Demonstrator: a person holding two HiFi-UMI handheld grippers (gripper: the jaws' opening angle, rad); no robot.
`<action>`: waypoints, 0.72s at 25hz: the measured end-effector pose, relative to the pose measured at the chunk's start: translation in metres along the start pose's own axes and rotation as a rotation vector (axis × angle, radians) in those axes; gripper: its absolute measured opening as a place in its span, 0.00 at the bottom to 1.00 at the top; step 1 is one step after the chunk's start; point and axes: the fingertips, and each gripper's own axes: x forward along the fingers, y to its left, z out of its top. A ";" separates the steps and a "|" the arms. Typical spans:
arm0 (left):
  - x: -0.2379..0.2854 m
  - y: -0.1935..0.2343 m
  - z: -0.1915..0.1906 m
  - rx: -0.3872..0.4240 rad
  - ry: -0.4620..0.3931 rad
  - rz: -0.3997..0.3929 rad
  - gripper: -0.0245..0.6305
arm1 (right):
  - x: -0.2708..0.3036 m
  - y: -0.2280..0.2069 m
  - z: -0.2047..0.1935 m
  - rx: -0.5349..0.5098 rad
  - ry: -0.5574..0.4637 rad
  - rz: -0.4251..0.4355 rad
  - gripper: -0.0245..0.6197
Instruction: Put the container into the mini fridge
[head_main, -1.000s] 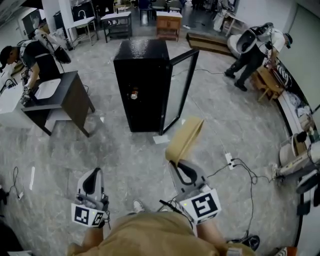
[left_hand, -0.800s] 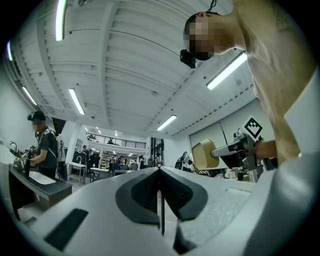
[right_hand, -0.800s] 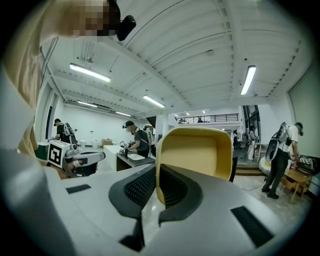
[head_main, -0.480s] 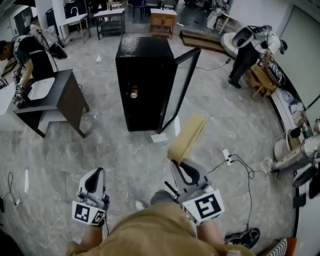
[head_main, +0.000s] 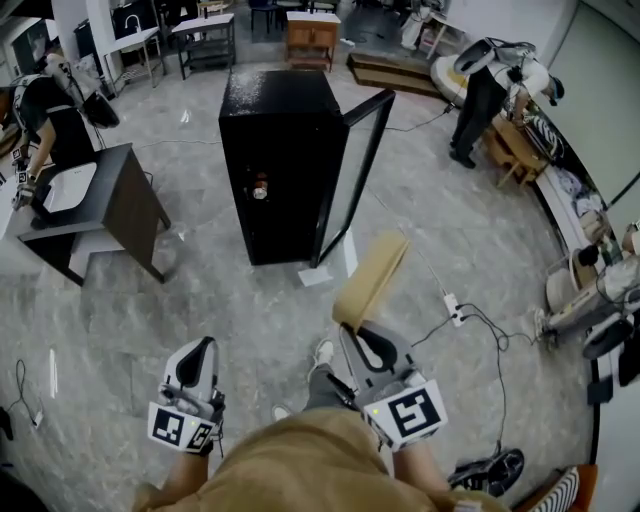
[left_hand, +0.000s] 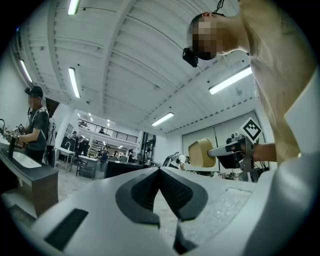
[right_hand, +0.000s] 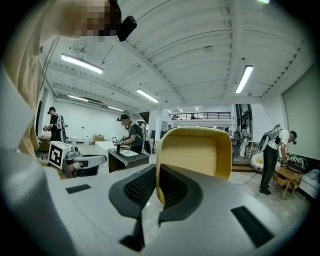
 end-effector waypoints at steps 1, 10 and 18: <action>0.006 0.004 -0.002 0.002 -0.002 0.006 0.04 | 0.006 -0.005 -0.002 0.001 0.001 0.004 0.05; 0.088 0.020 -0.013 0.037 0.005 0.032 0.04 | 0.072 -0.074 -0.015 0.007 0.001 0.064 0.05; 0.210 0.037 0.001 0.118 -0.019 0.022 0.04 | 0.150 -0.170 0.011 -0.050 -0.037 0.112 0.05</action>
